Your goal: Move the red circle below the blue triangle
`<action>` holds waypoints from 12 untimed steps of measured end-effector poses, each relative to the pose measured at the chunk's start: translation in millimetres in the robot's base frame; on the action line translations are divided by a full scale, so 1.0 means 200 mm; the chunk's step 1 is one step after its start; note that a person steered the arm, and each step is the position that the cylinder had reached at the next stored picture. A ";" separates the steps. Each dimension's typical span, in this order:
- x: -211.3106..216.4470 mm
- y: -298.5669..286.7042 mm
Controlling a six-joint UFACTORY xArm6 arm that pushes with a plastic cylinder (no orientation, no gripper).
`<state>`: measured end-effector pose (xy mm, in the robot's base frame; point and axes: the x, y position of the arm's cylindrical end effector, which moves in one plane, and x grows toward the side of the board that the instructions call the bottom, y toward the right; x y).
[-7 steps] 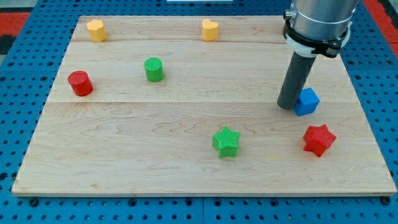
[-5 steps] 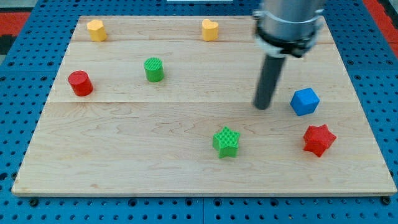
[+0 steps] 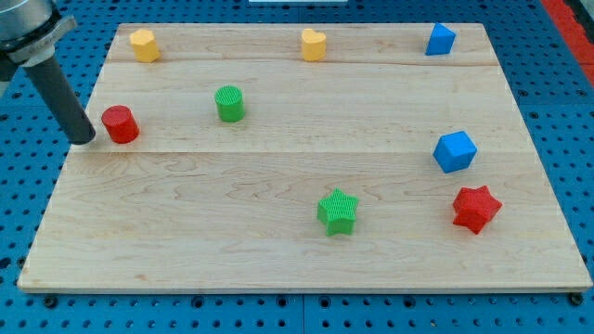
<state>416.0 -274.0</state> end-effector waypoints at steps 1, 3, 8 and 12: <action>-0.05 0.06; -0.07 0.52; -0.17 0.75; -0.22 1.58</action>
<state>372.0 41.6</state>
